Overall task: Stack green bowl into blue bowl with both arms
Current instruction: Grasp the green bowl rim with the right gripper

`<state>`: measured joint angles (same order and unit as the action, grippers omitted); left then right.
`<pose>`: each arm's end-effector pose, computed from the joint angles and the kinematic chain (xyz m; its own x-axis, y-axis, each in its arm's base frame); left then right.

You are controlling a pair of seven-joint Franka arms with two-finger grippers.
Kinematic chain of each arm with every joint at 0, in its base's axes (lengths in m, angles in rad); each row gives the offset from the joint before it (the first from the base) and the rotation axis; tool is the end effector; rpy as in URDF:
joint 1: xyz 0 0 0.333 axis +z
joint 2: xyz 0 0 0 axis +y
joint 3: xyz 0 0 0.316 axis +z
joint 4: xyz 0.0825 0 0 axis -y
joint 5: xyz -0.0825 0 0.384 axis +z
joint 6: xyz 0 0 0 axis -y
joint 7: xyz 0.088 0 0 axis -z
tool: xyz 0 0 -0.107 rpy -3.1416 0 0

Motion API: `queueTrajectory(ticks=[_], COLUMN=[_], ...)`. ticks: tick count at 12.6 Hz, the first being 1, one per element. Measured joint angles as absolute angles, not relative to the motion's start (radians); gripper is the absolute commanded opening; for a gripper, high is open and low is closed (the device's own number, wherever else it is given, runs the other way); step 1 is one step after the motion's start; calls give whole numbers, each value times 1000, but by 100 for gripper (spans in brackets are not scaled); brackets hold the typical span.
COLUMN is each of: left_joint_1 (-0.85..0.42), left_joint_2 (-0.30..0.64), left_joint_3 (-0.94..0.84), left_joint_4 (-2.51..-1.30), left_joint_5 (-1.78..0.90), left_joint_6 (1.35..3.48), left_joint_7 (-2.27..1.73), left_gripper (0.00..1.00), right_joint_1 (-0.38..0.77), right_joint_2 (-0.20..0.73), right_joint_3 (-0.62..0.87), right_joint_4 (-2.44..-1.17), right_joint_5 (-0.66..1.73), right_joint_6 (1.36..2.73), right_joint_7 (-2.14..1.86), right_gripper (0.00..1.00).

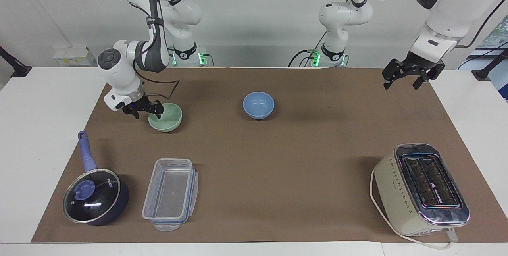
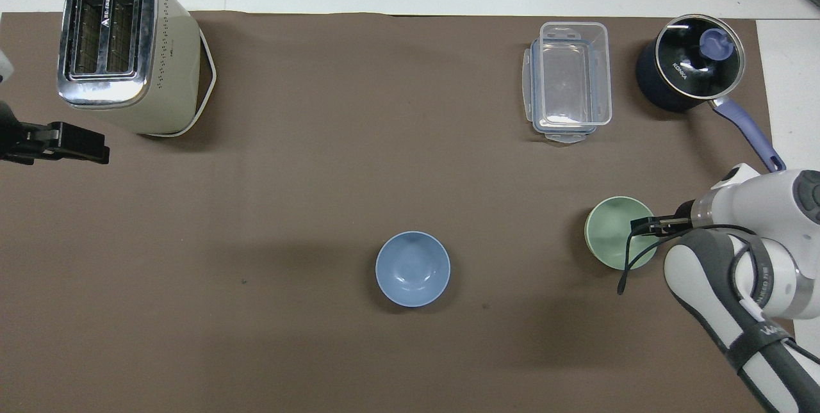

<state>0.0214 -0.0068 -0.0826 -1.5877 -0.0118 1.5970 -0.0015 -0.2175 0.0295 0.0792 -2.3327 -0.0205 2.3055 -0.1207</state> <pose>0.5538 -0.0353 0.6226 0.9981 -0.0594 0.0161 -0.0595 -0.9982 0.0113 0.4973 -0.0696 0.3195 0.9983 -0.0035 -0.0577 -0.0032 -1.0000 0.0052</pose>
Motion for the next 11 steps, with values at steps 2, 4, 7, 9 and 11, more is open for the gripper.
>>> queueTrajectory(ticks=[2, 4, 7, 9, 11], left_joint_1=[21, 21, 21, 21, 21], left_joint_2=[-17, -24, -28, -28, -28], left_joint_3=[-82, -82, -81, -82, -82], left_joint_4=[-1581, -1574, -1574, -1574, -1574], left_joint_5=[7, 9, 9, 9, 9], left_joint_6=[1553, 1538, 1536, 1536, 1536], left_joint_7=[4, 6, 6, 6, 6], left_gripper=[100, 100, 100, 100, 100], right_joint_1=[-217, -217, -216, -215, -215], right_joint_2=[38, 39, 37, 34, 32], right_joint_3=[79, 79, 80, 80, 81], right_joint_4=[-2333, -2333, -2330, -2329, -2327], right_joint_5=[-12, -5, 0, 24, 34], right_joint_6=[2306, 2306, 2303, 2297, 2296], right_joint_7=[-121, -122, -123, -125, -128], right_gripper=[69, 57, 31, 16, 3])
